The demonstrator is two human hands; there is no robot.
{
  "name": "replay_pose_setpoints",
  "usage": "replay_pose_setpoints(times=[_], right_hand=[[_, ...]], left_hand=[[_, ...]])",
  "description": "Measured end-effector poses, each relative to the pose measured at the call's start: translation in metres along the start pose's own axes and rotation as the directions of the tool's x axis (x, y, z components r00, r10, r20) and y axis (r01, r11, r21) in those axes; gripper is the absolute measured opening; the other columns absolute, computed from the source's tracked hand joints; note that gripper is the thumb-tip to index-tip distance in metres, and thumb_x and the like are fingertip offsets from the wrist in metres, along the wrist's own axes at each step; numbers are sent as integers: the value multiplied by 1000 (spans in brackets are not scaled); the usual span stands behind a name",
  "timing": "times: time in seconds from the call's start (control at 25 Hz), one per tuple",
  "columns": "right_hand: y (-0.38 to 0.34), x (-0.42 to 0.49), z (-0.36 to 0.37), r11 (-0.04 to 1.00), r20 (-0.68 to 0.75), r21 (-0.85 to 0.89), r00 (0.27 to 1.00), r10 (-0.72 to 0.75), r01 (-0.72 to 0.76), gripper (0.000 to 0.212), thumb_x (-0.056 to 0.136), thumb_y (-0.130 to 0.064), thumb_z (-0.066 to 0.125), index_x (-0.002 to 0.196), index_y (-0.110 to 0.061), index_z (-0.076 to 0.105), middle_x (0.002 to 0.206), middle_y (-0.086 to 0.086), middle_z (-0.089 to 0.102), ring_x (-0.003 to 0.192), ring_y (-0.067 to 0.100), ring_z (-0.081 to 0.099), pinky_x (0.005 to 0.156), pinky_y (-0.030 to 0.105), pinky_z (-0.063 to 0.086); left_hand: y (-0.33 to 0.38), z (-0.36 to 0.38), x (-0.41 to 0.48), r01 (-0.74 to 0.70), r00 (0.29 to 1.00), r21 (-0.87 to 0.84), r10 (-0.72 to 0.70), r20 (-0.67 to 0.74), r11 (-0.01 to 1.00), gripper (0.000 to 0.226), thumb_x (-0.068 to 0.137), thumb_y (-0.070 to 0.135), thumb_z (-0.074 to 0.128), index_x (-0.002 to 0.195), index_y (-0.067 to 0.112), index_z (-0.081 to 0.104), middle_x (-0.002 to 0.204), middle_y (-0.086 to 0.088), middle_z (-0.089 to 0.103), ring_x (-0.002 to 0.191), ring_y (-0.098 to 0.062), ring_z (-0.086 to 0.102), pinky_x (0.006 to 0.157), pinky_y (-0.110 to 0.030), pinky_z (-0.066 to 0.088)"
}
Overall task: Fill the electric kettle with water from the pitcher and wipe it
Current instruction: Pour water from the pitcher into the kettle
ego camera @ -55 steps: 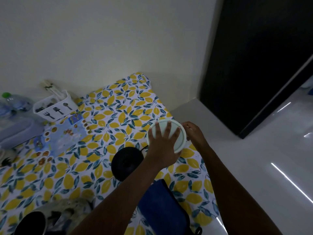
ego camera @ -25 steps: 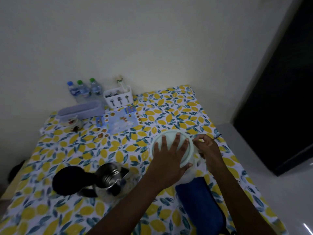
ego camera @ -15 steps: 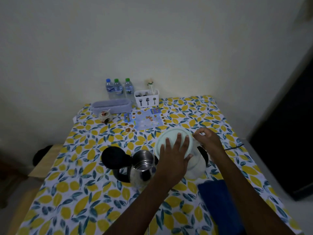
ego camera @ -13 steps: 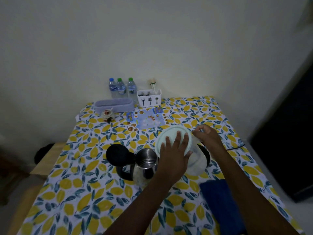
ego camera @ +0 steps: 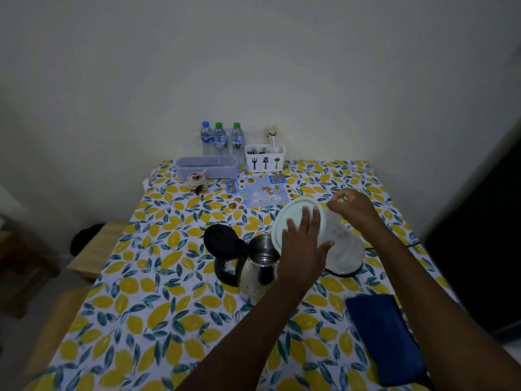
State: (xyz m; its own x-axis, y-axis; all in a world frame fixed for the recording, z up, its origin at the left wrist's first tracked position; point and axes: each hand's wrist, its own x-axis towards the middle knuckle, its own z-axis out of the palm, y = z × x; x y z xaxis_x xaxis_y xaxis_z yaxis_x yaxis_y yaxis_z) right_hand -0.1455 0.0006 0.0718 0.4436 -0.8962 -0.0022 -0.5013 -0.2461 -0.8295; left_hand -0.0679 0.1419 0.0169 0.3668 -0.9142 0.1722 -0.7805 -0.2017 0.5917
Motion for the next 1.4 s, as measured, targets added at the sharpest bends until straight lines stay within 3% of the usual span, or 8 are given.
replay_pose_setpoints(times=[0.16,0.32,0.52,0.68,0.88,1.08,1.24,1.4], right_hand=[[-9,0,0,999,-7,-51,1000,-8,7,13,71,-28,69,79,-18,64,93,0,67,77,25,64,70,43,54],[-16,0,-2,997,17,-74,999,-36,37,13,71,-27,69,80,-18,65,94,1,67,62,22,59,58,34,46],[-24,3,-3,990,13,-130,999,-53,54,16,70,-30,69,81,-19,65,98,-3,66,76,24,64,66,39,51],[-26,4,-4,989,29,-144,999,-41,45,15,70,-32,68,80,-21,64,98,-4,65,62,17,57,59,33,45],[-26,5,-1,990,20,-132,999,-47,49,17,69,-31,68,81,-20,64,105,2,66,90,25,64,76,40,52],[-27,6,2,993,25,-108,998,-51,54,19,69,-30,69,82,-17,65,107,7,69,97,29,64,80,42,52],[-29,8,2,990,23,-127,998,-57,60,18,68,-33,68,80,-20,64,104,4,69,87,26,65,76,41,52],[-30,9,2,990,34,-129,998,-58,62,21,63,-40,66,77,-24,63,95,0,69,66,24,61,63,39,50]], left_hand=[[4,-2,-2,13,999,-59,-15,-34,998,90,74,71,6,151,25,0,163,-2,2,145,-45,6,116,-55,15],[5,-4,-2,21,997,-93,-28,-67,995,90,74,71,6,151,26,0,163,-1,2,145,-44,6,116,-55,16],[4,1,0,24,994,-113,-36,-107,993,91,75,76,0,151,28,0,163,0,3,145,-44,9,116,-54,18],[6,-2,2,36,995,-91,-44,-91,995,91,74,74,1,152,26,0,163,-1,3,144,-46,10,116,-55,20],[5,-6,3,50,995,-113,-59,-82,992,85,79,69,11,152,25,1,163,-1,3,145,-45,9,116,-54,19],[2,-7,3,48,995,-122,-57,-77,991,86,79,69,13,151,25,0,163,0,2,145,-44,7,117,-52,17],[2,-9,3,59,995,-154,-70,-68,986,85,79,70,15,151,27,-1,162,2,0,146,-42,5,117,-53,17],[2,-11,4,54,995,-170,-67,-68,984,74,94,52,39,151,26,0,162,1,0,146,-41,4,118,-51,17]])
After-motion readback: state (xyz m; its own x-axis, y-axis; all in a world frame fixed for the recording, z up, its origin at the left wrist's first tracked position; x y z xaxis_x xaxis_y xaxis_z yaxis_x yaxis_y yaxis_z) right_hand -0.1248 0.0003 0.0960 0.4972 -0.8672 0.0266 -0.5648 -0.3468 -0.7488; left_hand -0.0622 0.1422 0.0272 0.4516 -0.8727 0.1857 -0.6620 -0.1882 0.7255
